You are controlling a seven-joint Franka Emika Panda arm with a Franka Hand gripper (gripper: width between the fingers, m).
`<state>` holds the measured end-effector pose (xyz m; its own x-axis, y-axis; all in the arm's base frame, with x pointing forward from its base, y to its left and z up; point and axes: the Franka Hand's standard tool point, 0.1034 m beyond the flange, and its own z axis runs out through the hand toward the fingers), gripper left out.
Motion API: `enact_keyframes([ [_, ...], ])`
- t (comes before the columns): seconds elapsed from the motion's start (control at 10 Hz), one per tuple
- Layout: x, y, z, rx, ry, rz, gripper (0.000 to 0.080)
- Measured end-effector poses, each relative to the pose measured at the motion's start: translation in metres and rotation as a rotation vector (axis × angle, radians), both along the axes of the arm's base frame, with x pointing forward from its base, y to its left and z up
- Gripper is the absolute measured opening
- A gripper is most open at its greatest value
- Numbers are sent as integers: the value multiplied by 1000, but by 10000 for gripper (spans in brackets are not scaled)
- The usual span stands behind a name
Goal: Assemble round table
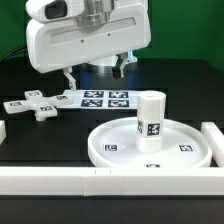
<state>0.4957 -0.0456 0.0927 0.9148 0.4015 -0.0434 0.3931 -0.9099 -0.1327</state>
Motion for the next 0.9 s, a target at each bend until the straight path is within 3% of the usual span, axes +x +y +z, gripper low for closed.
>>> enact_keyframes([
  [0.2, 0, -3, 0, -8, -20, 62, 648],
  [0.3, -5, -10, -2, -33, -67, 175, 648],
  [0.6, -31, -30, -7, -43, -101, 313, 648],
  [0.9, -31, -29, -7, -42, -97, 299, 648],
])
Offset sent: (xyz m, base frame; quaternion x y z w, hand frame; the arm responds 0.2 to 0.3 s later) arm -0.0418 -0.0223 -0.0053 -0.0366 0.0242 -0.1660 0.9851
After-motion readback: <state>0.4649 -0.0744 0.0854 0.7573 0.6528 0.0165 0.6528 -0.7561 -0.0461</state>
